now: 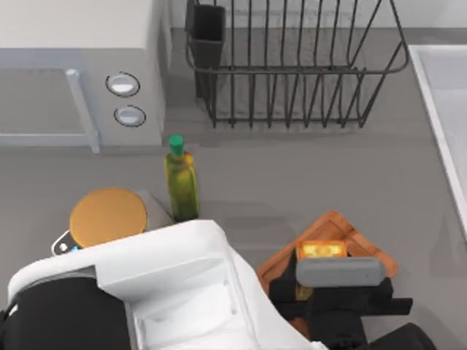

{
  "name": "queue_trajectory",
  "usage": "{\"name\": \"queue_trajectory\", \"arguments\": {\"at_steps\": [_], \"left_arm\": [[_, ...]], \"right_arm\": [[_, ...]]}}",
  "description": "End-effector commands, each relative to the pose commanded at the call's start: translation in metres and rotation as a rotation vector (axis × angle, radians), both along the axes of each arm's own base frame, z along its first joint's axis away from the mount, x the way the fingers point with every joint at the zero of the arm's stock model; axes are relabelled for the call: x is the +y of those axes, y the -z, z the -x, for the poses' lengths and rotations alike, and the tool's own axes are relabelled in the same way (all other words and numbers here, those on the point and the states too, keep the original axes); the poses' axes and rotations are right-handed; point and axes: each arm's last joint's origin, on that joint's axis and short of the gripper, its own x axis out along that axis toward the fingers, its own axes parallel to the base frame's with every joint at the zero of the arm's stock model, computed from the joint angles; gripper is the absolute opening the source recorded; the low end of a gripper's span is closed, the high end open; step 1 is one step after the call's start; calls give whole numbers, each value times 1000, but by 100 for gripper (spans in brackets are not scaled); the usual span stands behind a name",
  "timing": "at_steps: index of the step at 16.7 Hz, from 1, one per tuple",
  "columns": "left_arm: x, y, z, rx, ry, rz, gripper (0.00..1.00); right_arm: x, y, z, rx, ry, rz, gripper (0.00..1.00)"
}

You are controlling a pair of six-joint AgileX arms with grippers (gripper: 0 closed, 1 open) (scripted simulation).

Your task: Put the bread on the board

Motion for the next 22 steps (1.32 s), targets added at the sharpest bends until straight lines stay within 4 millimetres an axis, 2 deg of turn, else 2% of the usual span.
{"name": "queue_trajectory", "arguments": {"at_steps": [3,16,22], "left_arm": [[0,0,0,0,0,0,0],[0,0,0,0,0,0,98],[0,0,0,0,0,0,100]], "right_arm": [[0,0,0,0,0,0,100],[0,0,0,0,0,0,100],[0,0,0,0,0,0,100]]}}
